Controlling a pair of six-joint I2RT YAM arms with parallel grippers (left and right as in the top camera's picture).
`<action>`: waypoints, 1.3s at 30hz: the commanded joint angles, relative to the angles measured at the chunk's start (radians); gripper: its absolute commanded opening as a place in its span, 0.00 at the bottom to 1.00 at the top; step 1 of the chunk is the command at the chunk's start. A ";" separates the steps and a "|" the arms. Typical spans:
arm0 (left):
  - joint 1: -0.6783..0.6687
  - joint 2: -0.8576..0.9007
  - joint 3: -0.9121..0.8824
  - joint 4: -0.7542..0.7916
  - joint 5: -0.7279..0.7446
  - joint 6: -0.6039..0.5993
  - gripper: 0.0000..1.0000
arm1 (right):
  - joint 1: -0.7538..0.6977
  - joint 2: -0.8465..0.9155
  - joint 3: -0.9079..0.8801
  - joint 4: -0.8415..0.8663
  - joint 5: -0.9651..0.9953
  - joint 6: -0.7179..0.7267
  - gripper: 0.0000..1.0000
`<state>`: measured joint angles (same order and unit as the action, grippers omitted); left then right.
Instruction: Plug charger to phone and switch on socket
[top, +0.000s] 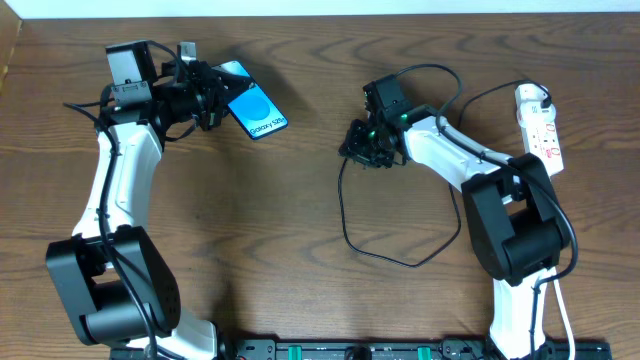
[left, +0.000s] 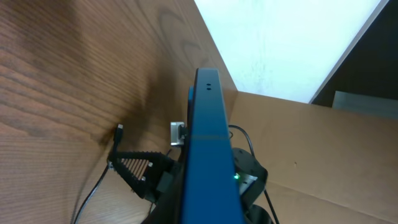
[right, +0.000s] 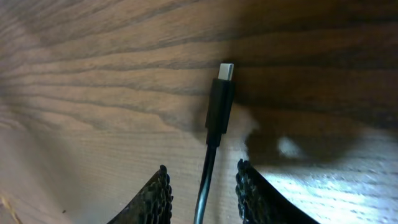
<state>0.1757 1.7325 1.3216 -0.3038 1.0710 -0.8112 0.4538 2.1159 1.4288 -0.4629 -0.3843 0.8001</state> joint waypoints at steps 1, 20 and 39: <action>0.002 -0.007 0.027 0.006 0.043 -0.005 0.07 | 0.012 0.040 0.023 0.026 -0.020 0.061 0.31; 0.002 -0.007 0.027 0.006 0.048 -0.005 0.07 | -0.001 0.055 0.024 0.257 -0.309 -0.102 0.01; 0.050 -0.007 0.027 0.516 0.365 -0.152 0.08 | 0.014 -0.260 0.024 0.243 -0.706 -0.340 0.01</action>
<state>0.2226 1.7325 1.3231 0.2016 1.3769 -0.9325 0.4473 1.8984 1.4399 -0.1986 -1.0153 0.5350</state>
